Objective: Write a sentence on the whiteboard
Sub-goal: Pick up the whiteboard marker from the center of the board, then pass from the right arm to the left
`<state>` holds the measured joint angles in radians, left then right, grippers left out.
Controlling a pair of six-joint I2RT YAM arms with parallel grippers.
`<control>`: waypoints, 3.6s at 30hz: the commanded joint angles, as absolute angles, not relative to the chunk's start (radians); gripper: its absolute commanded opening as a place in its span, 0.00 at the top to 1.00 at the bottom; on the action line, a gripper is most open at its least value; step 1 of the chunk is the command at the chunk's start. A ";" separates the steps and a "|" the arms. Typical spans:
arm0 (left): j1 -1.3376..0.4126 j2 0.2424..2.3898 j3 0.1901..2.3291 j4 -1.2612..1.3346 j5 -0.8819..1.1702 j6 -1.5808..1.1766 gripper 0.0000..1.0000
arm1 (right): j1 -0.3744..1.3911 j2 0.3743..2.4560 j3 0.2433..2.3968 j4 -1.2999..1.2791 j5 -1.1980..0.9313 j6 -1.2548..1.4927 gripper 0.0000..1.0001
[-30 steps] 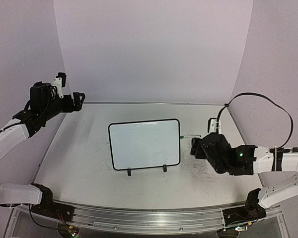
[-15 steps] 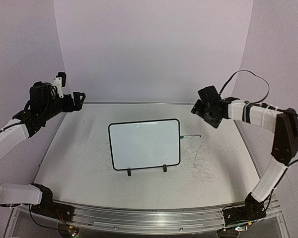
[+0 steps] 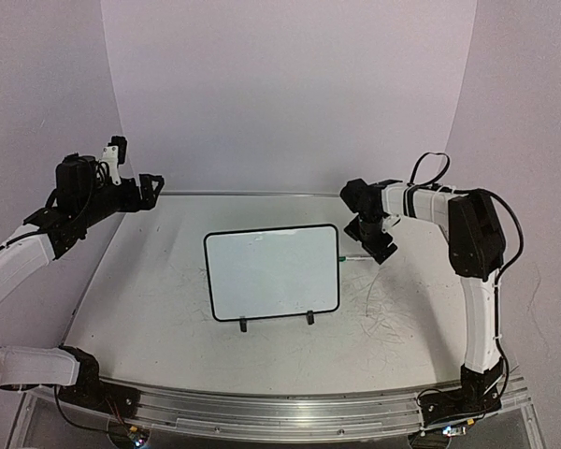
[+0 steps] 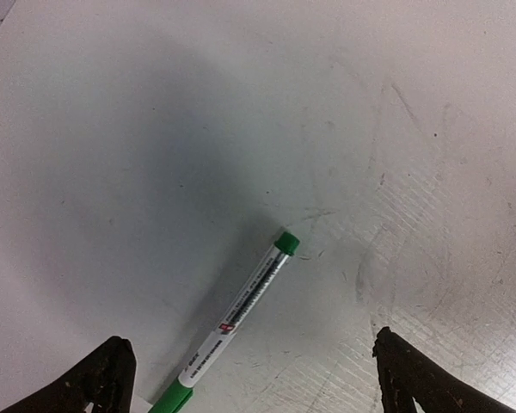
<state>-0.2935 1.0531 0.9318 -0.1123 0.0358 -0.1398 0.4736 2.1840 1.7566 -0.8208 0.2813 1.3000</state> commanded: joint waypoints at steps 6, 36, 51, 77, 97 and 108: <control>-0.290 1.027 0.941 -0.080 0.069 -0.160 0.01 | 0.473 2.251 1.804 -0.883 0.345 1.400 0.09; -0.290 1.011 0.940 -0.080 0.078 -0.163 0.01 | 0.473 2.335 1.825 -0.876 0.384 1.474 0.50; -0.290 1.012 0.940 -0.080 0.083 -0.166 0.01 | 0.471 2.255 1.735 -0.842 0.463 1.413 0.64; -0.291 1.025 0.940 -0.080 0.093 -0.169 0.01 | 0.391 1.835 1.355 -0.484 0.596 1.136 1.00; -0.779 1.351 1.139 0.200 0.441 -0.593 0.14 | 0.614 1.203 0.979 0.274 -0.218 0.407 1.00; -1.032 1.617 1.303 0.245 0.363 -0.577 0.23 | 0.737 1.258 0.946 0.494 -0.200 0.579 1.00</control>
